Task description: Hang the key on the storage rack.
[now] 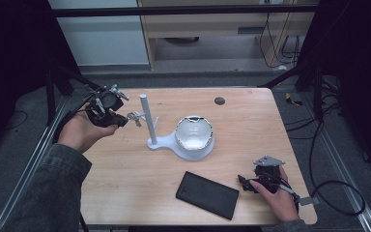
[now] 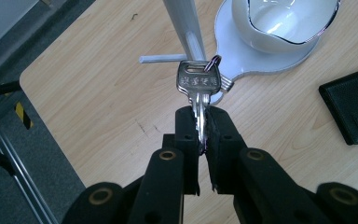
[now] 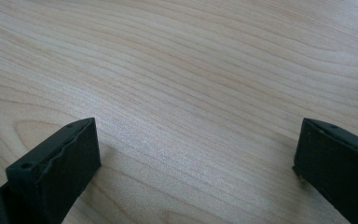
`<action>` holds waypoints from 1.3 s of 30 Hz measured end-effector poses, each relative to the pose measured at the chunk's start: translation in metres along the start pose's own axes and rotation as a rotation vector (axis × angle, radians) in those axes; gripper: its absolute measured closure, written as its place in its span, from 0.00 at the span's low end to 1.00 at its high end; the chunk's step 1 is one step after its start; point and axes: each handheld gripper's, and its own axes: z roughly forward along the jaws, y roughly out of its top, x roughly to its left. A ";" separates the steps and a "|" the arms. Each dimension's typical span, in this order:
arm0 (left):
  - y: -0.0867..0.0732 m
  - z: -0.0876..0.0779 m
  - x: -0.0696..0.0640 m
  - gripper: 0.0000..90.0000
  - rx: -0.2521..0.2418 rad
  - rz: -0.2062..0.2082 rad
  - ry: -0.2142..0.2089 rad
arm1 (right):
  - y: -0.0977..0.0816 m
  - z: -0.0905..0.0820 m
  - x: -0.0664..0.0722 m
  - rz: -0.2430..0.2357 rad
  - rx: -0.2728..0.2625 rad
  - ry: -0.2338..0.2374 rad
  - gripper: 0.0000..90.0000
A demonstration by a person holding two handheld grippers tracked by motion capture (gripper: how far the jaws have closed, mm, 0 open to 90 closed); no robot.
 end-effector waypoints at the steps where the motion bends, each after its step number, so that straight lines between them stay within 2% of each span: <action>1: 0.000 0.001 0.001 0.93 0.003 -0.001 0.001 | 0.000 0.000 0.000 0.001 0.000 0.000 0.00; 22: 0.010 0.012 0.008 0.93 0.014 -0.022 0.003 | 0.000 0.000 0.001 -0.001 -0.001 0.007 0.00; 28: 0.014 0.016 0.008 0.92 0.002 -0.036 0.010 | 0.000 0.000 0.002 -0.003 -0.001 0.008 0.00; 31: 0.013 0.013 0.008 0.92 -0.040 -0.043 0.012 | 0.000 0.000 0.002 -0.005 0.000 0.007 0.00; 32: 0.013 0.012 0.010 0.92 -0.057 -0.045 0.000 | 0.000 0.000 0.002 -0.006 0.000 0.007 0.00; 34: 0.013 0.012 0.011 0.92 -0.062 -0.045 0.001 | 0.000 0.000 0.002 -0.005 0.000 0.007 0.00; 37: 0.009 0.007 0.011 0.86 -0.090 -0.042 0.019 | 0.000 0.000 0.002 -0.006 0.000 0.007 0.00; 39: 0.001 0.000 0.008 0.81 -0.120 -0.033 0.029 | 0.000 0.000 0.002 -0.006 0.000 0.007 0.00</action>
